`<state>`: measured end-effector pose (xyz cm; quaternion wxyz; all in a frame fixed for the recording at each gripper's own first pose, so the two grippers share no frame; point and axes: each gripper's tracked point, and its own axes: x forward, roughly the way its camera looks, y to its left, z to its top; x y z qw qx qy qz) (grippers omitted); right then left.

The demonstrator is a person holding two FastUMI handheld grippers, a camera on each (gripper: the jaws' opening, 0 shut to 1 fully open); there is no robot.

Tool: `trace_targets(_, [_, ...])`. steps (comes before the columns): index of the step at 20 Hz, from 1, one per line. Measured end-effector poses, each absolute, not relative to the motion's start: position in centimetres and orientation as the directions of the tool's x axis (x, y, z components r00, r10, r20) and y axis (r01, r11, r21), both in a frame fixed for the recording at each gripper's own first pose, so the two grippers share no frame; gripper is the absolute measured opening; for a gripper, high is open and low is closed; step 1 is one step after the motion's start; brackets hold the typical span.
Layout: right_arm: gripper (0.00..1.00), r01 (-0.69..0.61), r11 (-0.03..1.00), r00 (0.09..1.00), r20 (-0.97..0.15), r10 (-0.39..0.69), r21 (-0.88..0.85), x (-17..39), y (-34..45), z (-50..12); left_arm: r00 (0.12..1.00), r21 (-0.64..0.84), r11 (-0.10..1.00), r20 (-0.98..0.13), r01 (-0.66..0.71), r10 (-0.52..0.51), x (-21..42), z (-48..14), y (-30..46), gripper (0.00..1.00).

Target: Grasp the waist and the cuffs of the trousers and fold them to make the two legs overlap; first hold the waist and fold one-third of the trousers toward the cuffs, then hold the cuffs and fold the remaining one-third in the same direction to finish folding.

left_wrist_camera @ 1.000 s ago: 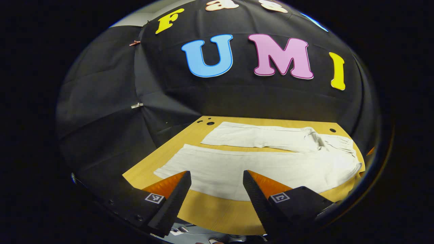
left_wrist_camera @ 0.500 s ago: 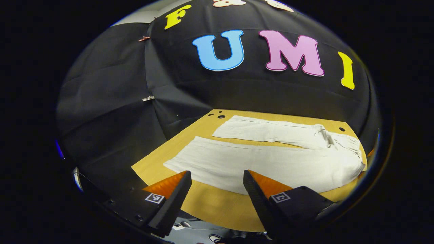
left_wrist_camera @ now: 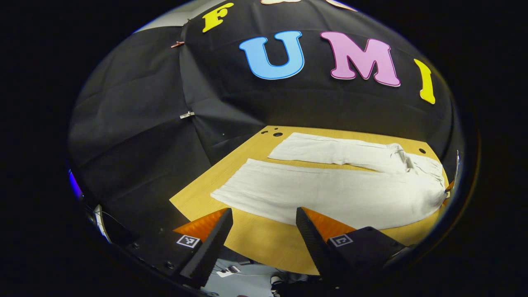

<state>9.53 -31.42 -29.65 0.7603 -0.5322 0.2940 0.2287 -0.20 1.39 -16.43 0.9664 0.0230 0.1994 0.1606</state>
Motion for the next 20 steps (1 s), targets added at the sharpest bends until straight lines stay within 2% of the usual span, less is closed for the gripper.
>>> trace_targets(2, [0.33,-0.672,0.275,0.717,-0.697,0.011,-0.688,9.5,-31.3,-29.7,0.866,0.149,0.951,-0.396,-0.269,0.307,0.1,-17.3,1.9,0.98])
trace_targets(3, [0.24,-0.674,0.255,0.716,-0.698,-0.003,-0.693,9.5,-31.3,-29.7,0.864,0.174,0.953,-0.405,-0.249,0.299,0.3,-17.7,2.3,0.98])
trace_targets(4, [0.24,-0.677,0.242,0.713,-0.701,-0.021,-0.696,9.5,-31.3,-29.8,0.861,0.201,0.953,-0.418,-0.225,0.291,0.5,-18.2,2.7,0.98])
trace_targets(5, [0.16,-0.68,0.238,0.708,-0.705,-0.032,-0.693,9.5,-31.2,-29.9,0.858,0.228,0.952,-0.428,-0.203,0.285,0.6,-18.6,3.0,0.98])
trace_targets(7, [0.18,-0.695,0.242,0.691,-0.722,-0.037,-0.677,9.9,-31.3,-30.1,0.855,0.276,0.949,-0.445,-0.15,0.265,0.9,-19.3,3.6,0.97])
trace_targets(9, [0.06,-0.716,0.279,0.66,-0.751,-0.031,-0.64,9.8,-31.2,-30.0,0.859,0.317,0.941,-0.444,-0.114,0.254,1.1,-19.8,4.3,0.96])
trace_targets(11, [0.05,-0.727,0.316,0.636,-0.771,-0.026,-0.61,9.9,-31.2,-29.9,0.851,0.344,0.936,-0.467,-0.076,0.24,0.8,-21.2,4.8,0.96])
trace_targets(16, [0.05,-0.722,0.215,0.661,-0.748,-0.067,-0.657,9.9,-31.2,-30.1,0.827,0.417,0.909,-0.514,0.008,0.228,0.5,-23.8,8.0,0.95])
trace_targets(20, [0.05,-0.72,0.208,0.66,-0.746,-0.09,-0.662,10.0,-31.4,-30.2,0.809,0.549,0.828,-0.535,0.113,0.244,1.5,-24.9,12.9,0.95])
